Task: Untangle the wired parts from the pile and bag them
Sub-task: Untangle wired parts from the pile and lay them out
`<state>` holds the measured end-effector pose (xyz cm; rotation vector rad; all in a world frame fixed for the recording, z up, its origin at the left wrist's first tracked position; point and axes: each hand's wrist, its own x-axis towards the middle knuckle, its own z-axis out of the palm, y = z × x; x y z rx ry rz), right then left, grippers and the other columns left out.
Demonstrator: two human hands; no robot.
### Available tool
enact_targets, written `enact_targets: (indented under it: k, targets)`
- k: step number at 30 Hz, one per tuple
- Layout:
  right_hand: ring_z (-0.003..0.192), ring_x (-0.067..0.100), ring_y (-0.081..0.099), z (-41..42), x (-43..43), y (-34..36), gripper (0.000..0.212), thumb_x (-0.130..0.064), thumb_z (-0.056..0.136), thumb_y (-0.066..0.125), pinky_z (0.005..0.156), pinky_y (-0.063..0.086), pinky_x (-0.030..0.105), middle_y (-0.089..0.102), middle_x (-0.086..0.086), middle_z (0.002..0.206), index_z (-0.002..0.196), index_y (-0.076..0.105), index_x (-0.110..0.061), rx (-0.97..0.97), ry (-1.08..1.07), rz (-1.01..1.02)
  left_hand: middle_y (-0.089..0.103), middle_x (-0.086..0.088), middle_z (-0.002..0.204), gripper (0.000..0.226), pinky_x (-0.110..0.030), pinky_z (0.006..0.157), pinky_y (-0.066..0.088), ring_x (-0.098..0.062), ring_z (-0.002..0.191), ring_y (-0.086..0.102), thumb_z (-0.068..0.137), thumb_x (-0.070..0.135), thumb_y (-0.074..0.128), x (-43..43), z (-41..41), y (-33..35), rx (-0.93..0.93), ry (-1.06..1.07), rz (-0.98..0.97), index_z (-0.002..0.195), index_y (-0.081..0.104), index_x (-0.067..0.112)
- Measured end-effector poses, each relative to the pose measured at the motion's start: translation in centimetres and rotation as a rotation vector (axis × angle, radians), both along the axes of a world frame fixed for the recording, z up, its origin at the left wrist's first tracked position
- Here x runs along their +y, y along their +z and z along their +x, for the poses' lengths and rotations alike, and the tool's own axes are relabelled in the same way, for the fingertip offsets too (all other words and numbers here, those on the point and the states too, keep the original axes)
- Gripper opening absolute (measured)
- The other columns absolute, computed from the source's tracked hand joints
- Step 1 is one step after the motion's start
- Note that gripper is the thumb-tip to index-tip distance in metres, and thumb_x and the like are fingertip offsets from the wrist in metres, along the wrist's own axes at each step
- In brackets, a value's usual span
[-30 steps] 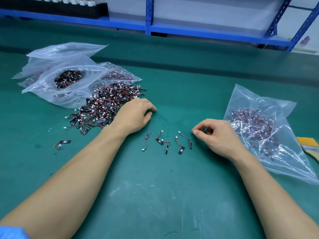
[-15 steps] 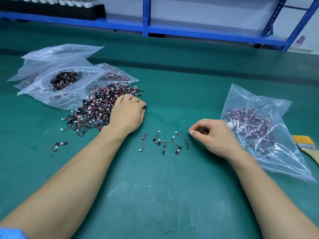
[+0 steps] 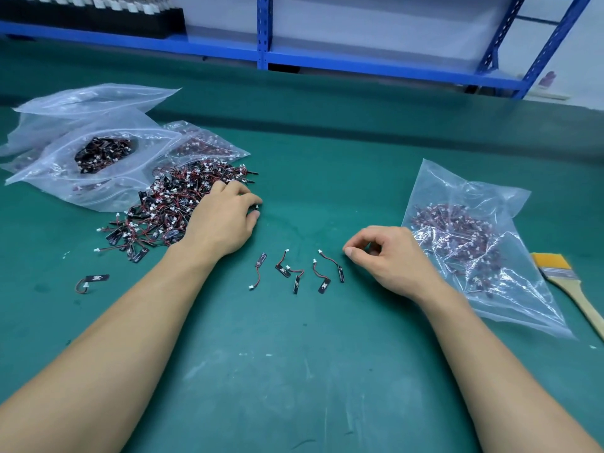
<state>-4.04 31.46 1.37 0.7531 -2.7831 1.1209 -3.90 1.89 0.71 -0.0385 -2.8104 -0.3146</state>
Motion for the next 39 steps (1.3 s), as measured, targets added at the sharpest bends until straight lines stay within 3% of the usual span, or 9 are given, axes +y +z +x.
enact_targets:
  k: [8, 12, 17, 21, 24, 29, 32, 36, 39]
  targets:
    - [0.059, 0.003, 0.052, -0.1, 0.1, -0.1, 0.017, -0.023, 0.087, 0.072, 0.058, 0.037, 0.011, 0.066, -0.021, 0.074, 0.073, 0.071, -0.034, -0.005, -0.002, 0.014, 0.067, -0.002, 0.106, 0.02, -0.04, 0.089, 0.048, -0.027, 0.102, 0.062, 0.096, 0.015, 0.063, 0.1, 0.3, 0.8, 0.021, -0.063, 0.074, 0.11, 0.074, 0.02]
    - [0.059, 0.003, 0.053, -0.1, 0.1, -0.1, 0.019, -0.023, 0.087, 0.072, 0.059, 0.038, 0.012, 0.066, -0.018, 0.073, 0.073, 0.07, -0.036, -0.002, 0.001, 0.011, 0.07, -0.004, 0.1, 0.017, -0.037, 0.085, 0.049, -0.028, 0.095, 0.065, 0.091, 0.009, 0.067, 0.1, 0.7, 1.0, 0.151, -0.095, 0.124, 0.105, 0.076, 0.014]
    - [0.059, 0.003, 0.052, 0.0, 0.1, 0.0, 0.017, -0.022, 0.087, 0.072, 0.059, 0.037, 0.011, 0.066, -0.017, 0.073, 0.075, 0.072, -0.033, 0.002, 0.005, 0.01, 0.071, -0.003, 0.092, 0.015, -0.019, 0.073, 0.04, -0.018, 0.068, 0.056, 0.088, 0.004, 0.072, 0.5, 1.9, 1.9, 0.351, -0.177, 0.21, 0.099, 0.078, 0.011]
    - [0.059, 0.002, 0.053, -0.1, 0.1, -0.1, 0.015, -0.021, 0.087, 0.072, 0.058, 0.037, 0.01, 0.065, -0.02, 0.071, 0.076, 0.073, -0.03, 0.004, 0.003, 0.01, 0.072, -0.001, 0.092, 0.016, -0.022, 0.07, 0.049, -0.015, 0.072, 0.062, 0.088, 0.001, 0.072, 1.5, 4.2, 2.9, 0.364, -0.34, 0.34, 0.099, 0.078, 0.01]
    - [0.059, 0.0, 0.053, -0.1, 0.0, -0.1, 0.012, -0.022, 0.087, 0.072, 0.058, 0.037, 0.01, 0.066, -0.018, 0.073, 0.078, 0.074, -0.029, 0.021, 0.003, 0.028, 0.071, 0.003, 0.089, 0.019, -0.018, 0.07, 0.05, -0.012, 0.08, 0.066, 0.086, 0.0, 0.073, 2.2, 6.9, 3.4, 0.263, -0.39, 0.546, 0.097, 0.077, 0.014]
    - [0.06, 0.002, 0.055, -0.1, 0.0, -0.1, 0.014, -0.021, 0.087, 0.073, 0.059, 0.039, 0.01, 0.066, -0.023, 0.071, 0.077, 0.074, -0.03, 0.034, 0.002, 0.033, 0.072, -0.002, 0.077, 0.013, -0.02, 0.066, 0.052, -0.015, 0.066, 0.066, 0.081, 0.012, 0.077, 2.3, 11.2, 3.1, -0.111, -0.439, 0.932, 0.087, 0.076, 0.024]
    - [0.059, 0.002, 0.054, -0.1, -0.1, -0.2, 0.013, -0.021, 0.087, 0.073, 0.058, 0.038, 0.01, 0.066, -0.021, 0.071, 0.077, 0.074, -0.029, 0.037, 0.0, 0.038, 0.073, -0.002, 0.079, 0.016, -0.028, 0.067, 0.056, -0.021, 0.068, 0.068, 0.08, 0.01, 0.081, 2.1, 12.1, 2.8, -0.189, -0.47, 0.873, 0.084, 0.075, 0.024]
    - [0.058, 0.001, 0.053, -0.1, -0.1, -0.1, 0.012, -0.019, 0.087, 0.073, 0.058, 0.037, 0.009, 0.066, -0.021, 0.069, 0.077, 0.075, -0.026, 0.022, 0.0, 0.018, 0.075, 0.004, 0.075, 0.016, -0.037, 0.069, 0.057, -0.019, 0.07, 0.071, 0.08, 0.011, 0.082, 1.9, 11.9, 2.8, -0.236, -0.435, 0.741, 0.08, 0.077, 0.026]
    - [0.058, 0.0, 0.053, 0.0, -0.1, 0.0, 0.012, -0.018, 0.087, 0.073, 0.058, 0.037, 0.009, 0.066, -0.019, 0.068, 0.078, 0.076, -0.024, 0.025, 0.001, 0.022, 0.076, 0.007, 0.075, 0.011, -0.039, 0.069, 0.056, -0.02, 0.072, 0.072, 0.081, 0.014, 0.082, 1.8, 11.9, 2.8, -0.236, -0.402, 0.763, 0.081, 0.079, 0.024]
